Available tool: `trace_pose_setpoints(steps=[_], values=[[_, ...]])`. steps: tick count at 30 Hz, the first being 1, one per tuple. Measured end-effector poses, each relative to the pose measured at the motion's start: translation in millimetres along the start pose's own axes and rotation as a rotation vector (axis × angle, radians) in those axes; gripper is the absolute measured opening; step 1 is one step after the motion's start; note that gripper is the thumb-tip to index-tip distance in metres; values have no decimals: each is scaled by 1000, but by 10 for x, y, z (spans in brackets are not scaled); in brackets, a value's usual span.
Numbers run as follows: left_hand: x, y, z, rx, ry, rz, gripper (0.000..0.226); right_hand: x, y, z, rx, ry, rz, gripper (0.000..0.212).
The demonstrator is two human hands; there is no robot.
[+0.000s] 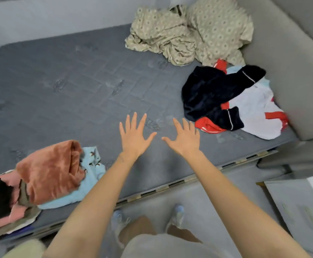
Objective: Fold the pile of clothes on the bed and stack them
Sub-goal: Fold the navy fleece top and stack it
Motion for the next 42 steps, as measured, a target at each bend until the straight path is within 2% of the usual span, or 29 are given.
trace_pose_setpoints(steps=[4,9,16,20,29,35,42], values=[[296,190,1048,119,-23,-18,78,-176,84,898,84,-2,9,87],[598,499,1772,174,25,-116,77,-296,225,1700,168,39,31,86],[958,1127,2247,192,40,-187,77,-438,641,2435,254,75,28,86],[1146,1507,2515,177,-29,-236,78,-566,884,2780,288,94,51,86],[1550,2158,3193,217,-5,-266,78,-625,1518,3647,359,126,13,87],[1947,2559,3620,175,0,-237,78,-567,2038,4320,317,123,-19,87],[2390,2763,3837,-46,-57,-177,79,-562,2752,4697,86,43,-76,86]])
Point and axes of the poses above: each hand's wrist, its own y-axis towards the middle knuckle, its own x-axis out of the palm, z = x × y, the point moved 4 cm from there along y, towards the middle knuckle, and after that the axes turned 12 degrees about -y, right-handed, at the moved point
